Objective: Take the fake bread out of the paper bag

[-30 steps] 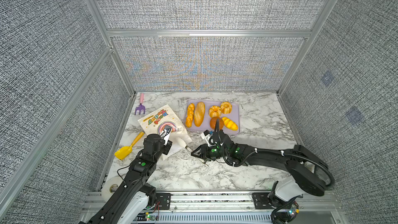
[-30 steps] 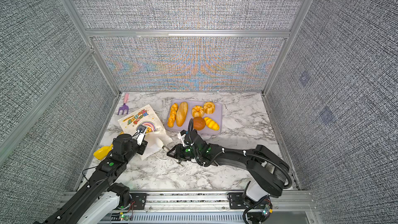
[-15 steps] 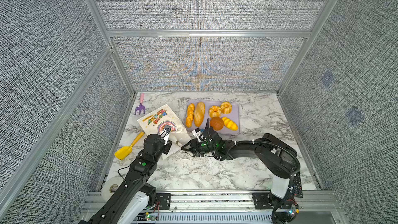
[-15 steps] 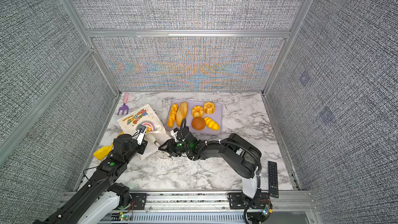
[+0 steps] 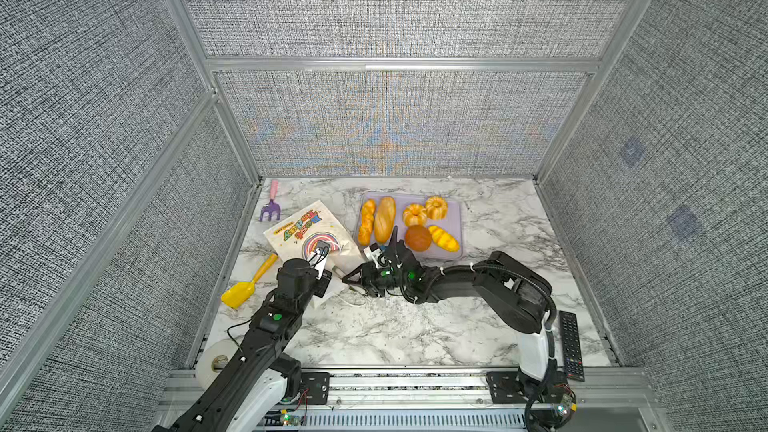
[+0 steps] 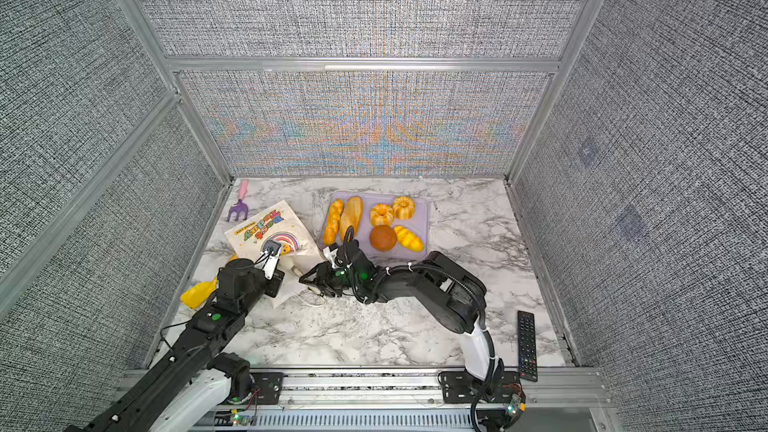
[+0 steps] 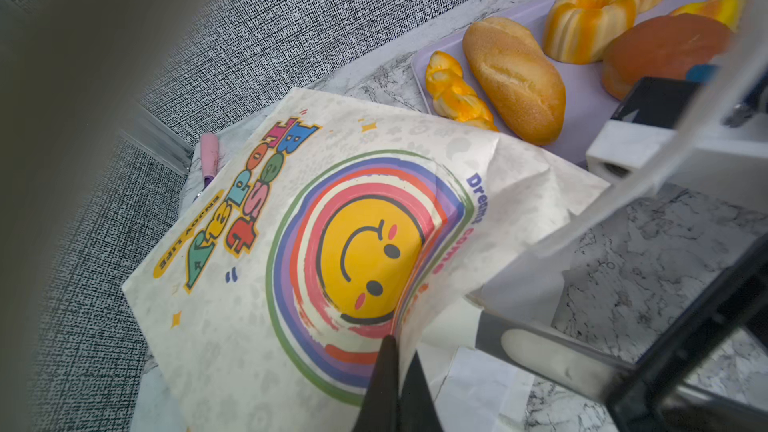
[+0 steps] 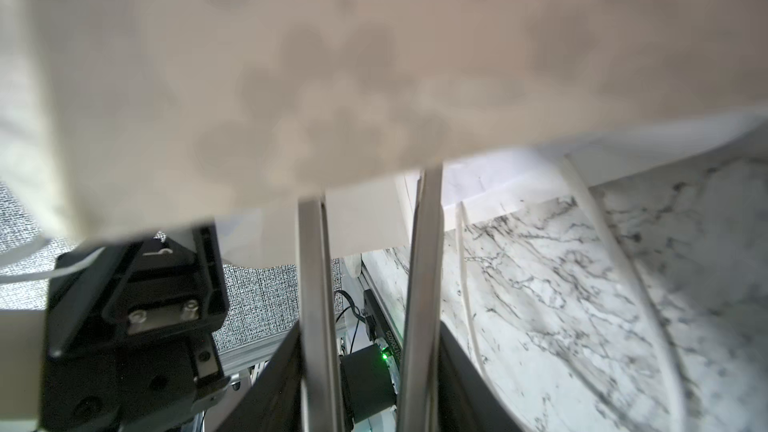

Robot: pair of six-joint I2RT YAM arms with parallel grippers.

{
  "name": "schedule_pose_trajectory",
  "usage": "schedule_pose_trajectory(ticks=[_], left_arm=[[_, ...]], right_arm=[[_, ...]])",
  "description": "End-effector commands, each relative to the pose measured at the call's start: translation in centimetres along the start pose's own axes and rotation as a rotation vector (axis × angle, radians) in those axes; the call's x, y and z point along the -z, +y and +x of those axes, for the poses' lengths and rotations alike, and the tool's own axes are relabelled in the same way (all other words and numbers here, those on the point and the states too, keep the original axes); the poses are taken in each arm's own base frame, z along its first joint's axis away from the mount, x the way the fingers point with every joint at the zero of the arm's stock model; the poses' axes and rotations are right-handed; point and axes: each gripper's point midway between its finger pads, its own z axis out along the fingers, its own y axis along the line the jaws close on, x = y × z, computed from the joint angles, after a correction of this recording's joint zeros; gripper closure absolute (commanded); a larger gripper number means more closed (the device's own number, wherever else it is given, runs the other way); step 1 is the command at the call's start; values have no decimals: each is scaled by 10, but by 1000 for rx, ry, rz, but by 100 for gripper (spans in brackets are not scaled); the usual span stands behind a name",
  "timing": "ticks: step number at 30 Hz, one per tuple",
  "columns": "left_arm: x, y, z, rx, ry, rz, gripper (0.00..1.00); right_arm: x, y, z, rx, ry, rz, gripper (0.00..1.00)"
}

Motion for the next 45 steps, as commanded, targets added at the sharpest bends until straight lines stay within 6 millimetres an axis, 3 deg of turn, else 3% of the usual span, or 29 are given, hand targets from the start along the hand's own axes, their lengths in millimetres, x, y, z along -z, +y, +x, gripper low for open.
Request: schedule_pose_trajectory(ticks=[1,11,22,28,38,45], left_arm=[[-1,-2,-5,5,-25,13,100],[-2,-6,-5,13,-27,34,100],[-3,-7,-5,20,-25,42,100],[-3,-7,-5,22,-26,38,100],[-2,-7,-5,23,-27,43,100],[-2,-8,-5,25,-27,45,100]], right_arm=[[-2,15,-3,9,2,-53,54],[-12,8,-17,-23,-4,-74,54],[-20,26,-25,-4,7,-144,61],[-24,20,-24,-23,16,-146,62],[-27,-1,-23,-48,22,-28,53],[-23,-3,-25,-40,12,8,51]])
